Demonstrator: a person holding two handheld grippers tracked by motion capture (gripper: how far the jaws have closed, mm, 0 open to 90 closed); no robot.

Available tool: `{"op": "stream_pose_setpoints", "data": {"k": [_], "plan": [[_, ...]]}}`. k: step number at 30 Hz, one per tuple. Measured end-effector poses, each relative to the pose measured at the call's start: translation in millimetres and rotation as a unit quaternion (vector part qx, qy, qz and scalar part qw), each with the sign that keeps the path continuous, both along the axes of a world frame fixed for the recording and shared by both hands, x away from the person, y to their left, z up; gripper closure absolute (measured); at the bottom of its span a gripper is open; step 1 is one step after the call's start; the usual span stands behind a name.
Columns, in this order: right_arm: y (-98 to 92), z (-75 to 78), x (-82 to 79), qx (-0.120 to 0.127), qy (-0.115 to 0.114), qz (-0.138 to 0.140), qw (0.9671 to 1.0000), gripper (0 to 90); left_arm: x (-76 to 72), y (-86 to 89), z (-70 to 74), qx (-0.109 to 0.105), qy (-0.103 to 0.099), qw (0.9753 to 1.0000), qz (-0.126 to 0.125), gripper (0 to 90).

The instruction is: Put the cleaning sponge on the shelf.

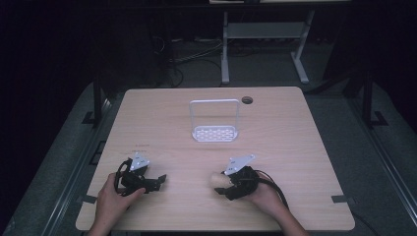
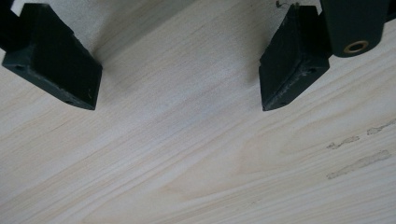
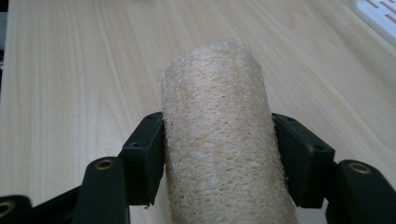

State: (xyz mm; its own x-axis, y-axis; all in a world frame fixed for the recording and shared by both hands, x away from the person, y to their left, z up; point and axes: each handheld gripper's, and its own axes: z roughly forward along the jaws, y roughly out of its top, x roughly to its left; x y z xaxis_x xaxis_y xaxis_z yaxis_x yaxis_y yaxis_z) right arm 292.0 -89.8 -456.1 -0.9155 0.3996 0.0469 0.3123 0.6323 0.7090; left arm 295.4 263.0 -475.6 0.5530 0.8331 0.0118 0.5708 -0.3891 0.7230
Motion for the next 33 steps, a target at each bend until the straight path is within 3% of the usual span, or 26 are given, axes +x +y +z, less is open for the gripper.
{"op": "stream_pose_setpoints", "data": {"k": [13,33], "plan": [[-8.7,3.3,8.6,0.023,0.022,-0.043,0.9986,38.2,0.0,0.0,0.0,0.000,0.000,1.0000,0.000,12.7],[-13.9,11.3,21.9,0.020,0.000,-0.097,0.9951,38.2,0.0,0.0,0.0,0.000,0.000,1.0000,0.000,12.7]]}}
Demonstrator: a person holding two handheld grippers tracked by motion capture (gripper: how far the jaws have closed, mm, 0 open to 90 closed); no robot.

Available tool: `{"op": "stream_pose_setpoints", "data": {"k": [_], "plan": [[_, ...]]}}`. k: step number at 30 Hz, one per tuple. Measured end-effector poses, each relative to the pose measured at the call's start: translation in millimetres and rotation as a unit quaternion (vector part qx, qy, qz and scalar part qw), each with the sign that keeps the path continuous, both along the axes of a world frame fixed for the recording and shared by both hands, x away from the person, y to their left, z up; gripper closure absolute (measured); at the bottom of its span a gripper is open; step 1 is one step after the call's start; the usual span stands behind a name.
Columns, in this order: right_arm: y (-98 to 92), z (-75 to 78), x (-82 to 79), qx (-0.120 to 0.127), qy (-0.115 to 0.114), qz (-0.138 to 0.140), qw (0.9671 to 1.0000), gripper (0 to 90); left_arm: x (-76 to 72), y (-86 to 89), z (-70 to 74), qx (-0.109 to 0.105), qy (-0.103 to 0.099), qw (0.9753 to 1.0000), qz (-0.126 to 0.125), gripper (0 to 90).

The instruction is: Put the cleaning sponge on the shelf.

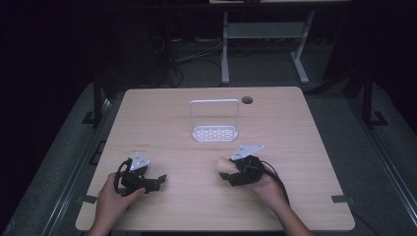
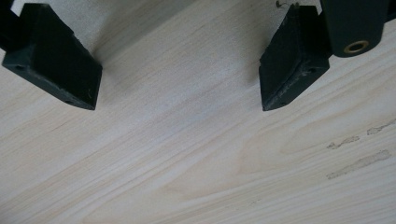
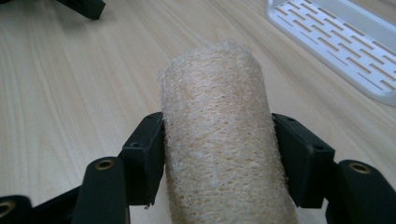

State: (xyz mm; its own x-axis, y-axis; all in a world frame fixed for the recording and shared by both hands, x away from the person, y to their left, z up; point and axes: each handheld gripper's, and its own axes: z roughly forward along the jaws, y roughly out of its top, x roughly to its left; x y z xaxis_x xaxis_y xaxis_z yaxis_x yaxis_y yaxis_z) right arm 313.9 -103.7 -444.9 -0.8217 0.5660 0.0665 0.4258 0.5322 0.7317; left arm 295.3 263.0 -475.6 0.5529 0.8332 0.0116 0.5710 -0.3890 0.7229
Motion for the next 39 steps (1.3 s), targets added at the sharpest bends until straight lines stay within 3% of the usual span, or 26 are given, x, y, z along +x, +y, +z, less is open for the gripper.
{"op": "stream_pose_setpoints", "data": {"k": [39], "plan": [[17.5,13.8,48.9,-0.003,-0.007,-0.032,0.9995,38.2,0.0,0.0,0.0,0.000,0.000,1.0000,0.000,12.7]]}}
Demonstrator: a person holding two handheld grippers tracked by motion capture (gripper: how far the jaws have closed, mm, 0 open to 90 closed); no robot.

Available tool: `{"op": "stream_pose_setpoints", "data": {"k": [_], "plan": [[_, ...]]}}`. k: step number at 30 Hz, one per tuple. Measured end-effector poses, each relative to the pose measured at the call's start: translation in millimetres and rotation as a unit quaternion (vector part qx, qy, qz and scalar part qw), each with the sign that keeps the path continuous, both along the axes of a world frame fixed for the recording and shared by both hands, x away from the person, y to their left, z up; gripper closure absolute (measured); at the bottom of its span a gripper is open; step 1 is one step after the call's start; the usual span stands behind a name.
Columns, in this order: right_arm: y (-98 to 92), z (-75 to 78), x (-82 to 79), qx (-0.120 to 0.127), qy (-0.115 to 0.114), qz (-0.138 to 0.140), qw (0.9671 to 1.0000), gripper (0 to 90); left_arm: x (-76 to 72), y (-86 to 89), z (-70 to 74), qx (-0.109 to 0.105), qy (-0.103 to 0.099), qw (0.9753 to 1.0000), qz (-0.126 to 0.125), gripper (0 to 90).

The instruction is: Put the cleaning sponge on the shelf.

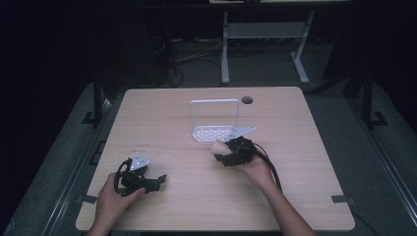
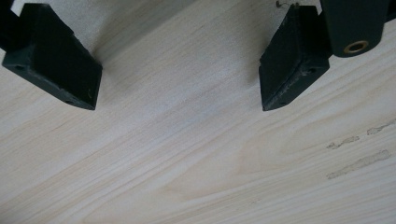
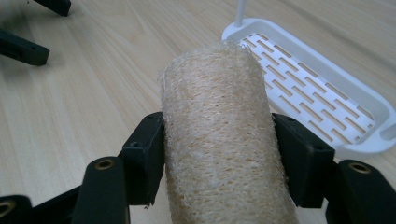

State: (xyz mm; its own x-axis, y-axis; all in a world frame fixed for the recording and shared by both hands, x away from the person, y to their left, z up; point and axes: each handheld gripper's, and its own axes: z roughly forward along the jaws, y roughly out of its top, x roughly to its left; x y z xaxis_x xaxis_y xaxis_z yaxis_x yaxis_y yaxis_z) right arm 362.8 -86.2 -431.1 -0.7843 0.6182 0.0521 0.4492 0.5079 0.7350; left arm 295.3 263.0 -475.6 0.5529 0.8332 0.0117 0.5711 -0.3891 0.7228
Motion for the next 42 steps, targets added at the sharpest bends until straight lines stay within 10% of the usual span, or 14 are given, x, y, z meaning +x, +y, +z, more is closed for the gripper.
{"op": "stream_pose_setpoints", "data": {"k": [42], "plan": [[25.7,-4.5,60.0,-0.015,0.000,-0.030,0.9994,38.2,0.0,0.1,0.2,0.001,0.001,1.0000,-0.001,12.7]]}}
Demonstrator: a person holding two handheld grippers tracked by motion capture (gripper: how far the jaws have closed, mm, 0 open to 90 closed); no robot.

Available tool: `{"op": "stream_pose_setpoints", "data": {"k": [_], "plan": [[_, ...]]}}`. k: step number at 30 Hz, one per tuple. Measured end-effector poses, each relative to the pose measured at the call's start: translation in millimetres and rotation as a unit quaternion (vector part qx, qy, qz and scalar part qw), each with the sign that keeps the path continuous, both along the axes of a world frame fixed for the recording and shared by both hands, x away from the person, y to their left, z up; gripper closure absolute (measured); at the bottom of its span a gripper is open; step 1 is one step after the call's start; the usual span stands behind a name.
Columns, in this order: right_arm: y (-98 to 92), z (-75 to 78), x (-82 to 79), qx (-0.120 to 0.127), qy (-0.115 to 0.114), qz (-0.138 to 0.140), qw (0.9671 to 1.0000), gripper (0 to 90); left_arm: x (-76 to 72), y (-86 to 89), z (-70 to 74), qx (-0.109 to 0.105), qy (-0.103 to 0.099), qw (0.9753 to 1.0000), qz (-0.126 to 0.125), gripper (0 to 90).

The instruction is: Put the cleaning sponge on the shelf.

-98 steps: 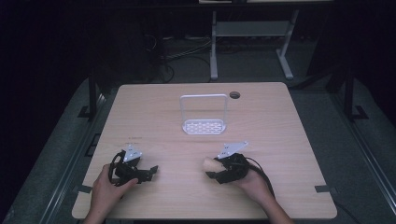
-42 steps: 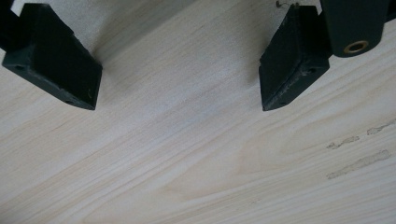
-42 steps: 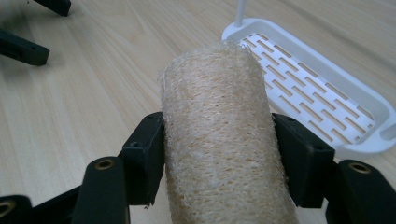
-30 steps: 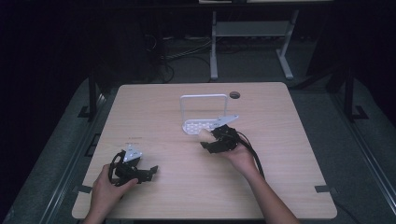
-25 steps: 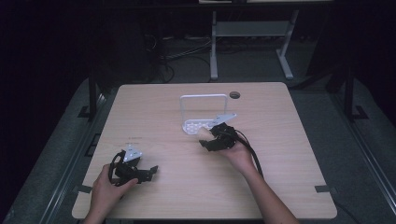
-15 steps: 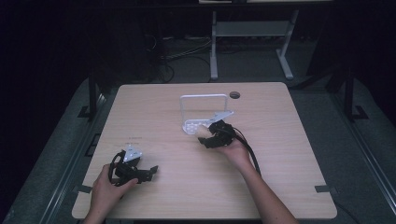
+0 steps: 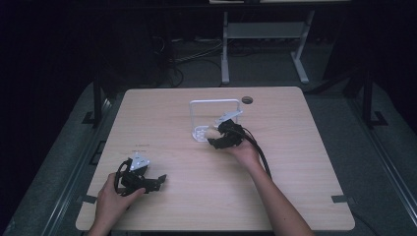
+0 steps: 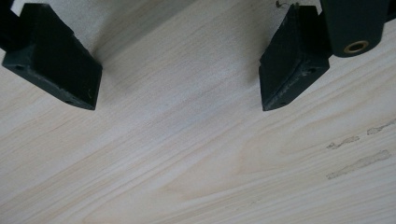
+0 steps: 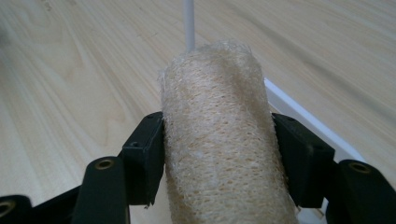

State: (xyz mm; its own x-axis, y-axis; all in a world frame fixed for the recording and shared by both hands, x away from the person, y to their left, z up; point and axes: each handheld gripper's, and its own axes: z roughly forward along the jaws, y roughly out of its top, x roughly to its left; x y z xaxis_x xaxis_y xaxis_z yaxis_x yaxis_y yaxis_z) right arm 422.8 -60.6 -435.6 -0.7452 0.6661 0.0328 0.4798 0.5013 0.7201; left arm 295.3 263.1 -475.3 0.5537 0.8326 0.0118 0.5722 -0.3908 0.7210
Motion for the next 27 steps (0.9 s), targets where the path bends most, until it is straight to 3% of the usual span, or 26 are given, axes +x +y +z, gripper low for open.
{"op": "stream_pose_setpoints", "data": {"k": [16,27], "plan": [[9.3,-8.0,19.7,0.000,0.006,-0.013,0.9999,38.2,0.0,0.0,0.0,0.000,0.000,1.0000,0.000,12.7],[17.5,-12.8,28.1,-0.014,0.007,-0.010,0.9998,38.0,0.0,0.1,0.0,0.001,0.000,1.0000,0.000,12.7]]}}
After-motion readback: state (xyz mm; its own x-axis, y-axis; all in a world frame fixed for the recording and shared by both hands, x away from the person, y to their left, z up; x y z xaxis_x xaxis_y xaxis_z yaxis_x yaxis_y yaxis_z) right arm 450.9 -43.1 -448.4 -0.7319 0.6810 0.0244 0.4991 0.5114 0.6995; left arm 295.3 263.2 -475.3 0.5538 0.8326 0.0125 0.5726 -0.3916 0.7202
